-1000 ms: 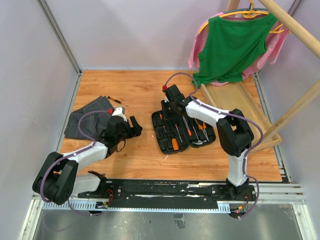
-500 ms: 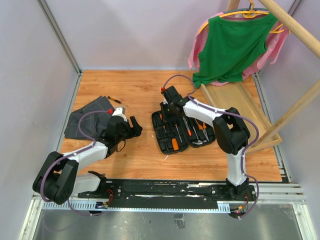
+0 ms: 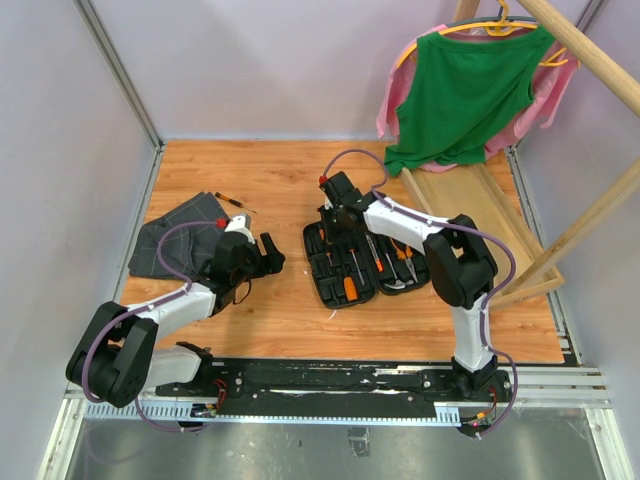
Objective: Sort the tools into containers
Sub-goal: Place the screwdriver in the storage box.
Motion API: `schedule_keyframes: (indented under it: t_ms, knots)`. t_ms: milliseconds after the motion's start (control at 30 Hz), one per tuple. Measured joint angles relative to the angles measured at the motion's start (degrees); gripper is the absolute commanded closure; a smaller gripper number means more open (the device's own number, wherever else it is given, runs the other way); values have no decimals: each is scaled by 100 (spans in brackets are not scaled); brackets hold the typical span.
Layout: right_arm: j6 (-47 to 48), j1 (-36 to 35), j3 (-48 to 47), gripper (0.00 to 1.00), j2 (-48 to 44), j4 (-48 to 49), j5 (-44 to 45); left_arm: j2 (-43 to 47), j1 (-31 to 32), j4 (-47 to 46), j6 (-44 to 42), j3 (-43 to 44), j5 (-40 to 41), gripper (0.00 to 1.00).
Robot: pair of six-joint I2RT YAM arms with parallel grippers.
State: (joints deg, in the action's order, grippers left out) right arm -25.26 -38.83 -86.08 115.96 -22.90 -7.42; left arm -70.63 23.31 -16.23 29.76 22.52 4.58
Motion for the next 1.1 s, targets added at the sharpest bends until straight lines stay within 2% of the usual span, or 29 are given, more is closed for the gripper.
schedule_keyframes:
  t_ms: [300,600,1100]
  knots:
    - [111,-146,-352,99,173,-387,293,0,0,0,-2,0,2,20]
    - [291,-369,-748,99,396,-815,813,0,0,0,-2,0,2,20]
    - [299,-417,-789,99,503,-857,940,-2,0,2,-2,0,2,20]
